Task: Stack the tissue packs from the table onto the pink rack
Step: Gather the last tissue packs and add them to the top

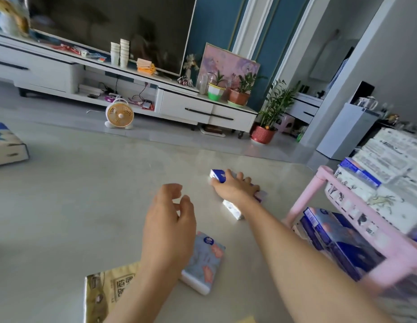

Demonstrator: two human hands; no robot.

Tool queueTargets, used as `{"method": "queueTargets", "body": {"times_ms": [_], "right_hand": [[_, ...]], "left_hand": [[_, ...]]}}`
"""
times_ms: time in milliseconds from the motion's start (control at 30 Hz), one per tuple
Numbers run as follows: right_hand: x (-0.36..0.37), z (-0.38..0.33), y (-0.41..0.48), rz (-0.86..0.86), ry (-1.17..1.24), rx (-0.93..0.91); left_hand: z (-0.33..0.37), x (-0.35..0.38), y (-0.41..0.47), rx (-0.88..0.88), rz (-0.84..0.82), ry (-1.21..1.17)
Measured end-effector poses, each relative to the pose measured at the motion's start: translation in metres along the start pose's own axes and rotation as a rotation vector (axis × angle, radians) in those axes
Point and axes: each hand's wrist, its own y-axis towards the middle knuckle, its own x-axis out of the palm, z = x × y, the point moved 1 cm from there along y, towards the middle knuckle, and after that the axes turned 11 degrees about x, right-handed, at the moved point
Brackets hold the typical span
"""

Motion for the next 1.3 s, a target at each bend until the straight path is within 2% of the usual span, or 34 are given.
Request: {"method": "queueTargets", "body": {"times_ms": [200,267,367,400,467,500,567,633,767,833,900,1000,1200,1300], "right_hand": [[0.015,-0.031,-0.107,0.057,0.119,-0.470],[0.017,-0.028,-0.136,0.075,0.129,-0.569],[0.016,-0.019,-0.172,0.008,0.137,-0.706],[0.012,-0.015,-0.181,-0.028,0.201,-0.762],[-0.002,-0.005,-0.193,-0.156,0.536,-0.800],[-0.011,0.002,-0.194,-0.223,0.724,-0.746],[-0.026,0.019,-0.184,-0.208,0.963,-0.604],[-0.033,0.035,-0.172,-0.168,0.894,-0.507],[-0.032,0.059,-0.177,-0.367,0.567,-0.438],[-0.033,0.070,-0.192,-0.429,0.461,-0.490],[-0.031,0.076,-0.204,-0.417,0.315,-0.566],[-0.028,0.078,-0.208,-0.384,0.303,-0.628],[-0.028,0.084,-0.200,-0.363,0.376,-0.748],[-0.030,0.082,-0.198,-0.337,0.295,-0.753]], "left_hand": [[0.012,-0.037,0.017,0.026,0.062,0.156],[0.015,-0.051,0.021,0.030,0.042,0.194],[0.011,-0.072,0.018,0.056,-0.044,0.316],[0.008,-0.078,0.015,0.056,-0.089,0.373],[0.002,-0.086,0.008,0.024,-0.196,0.460],[0.000,-0.088,0.004,-0.012,-0.259,0.478],[-0.004,-0.090,-0.001,-0.097,-0.368,0.481],[-0.002,-0.088,-0.003,-0.145,-0.466,0.525],[0.011,-0.086,-0.005,-0.226,-0.692,0.847],[0.029,-0.095,-0.005,-0.271,-0.768,1.025],[0.044,-0.105,-0.010,-0.328,-0.871,1.154],[0.051,-0.105,-0.026,-0.337,-0.986,1.219],[0.046,-0.103,-0.051,-0.344,-0.864,1.190],[0.045,-0.102,-0.064,-0.299,-0.732,1.112]]}}
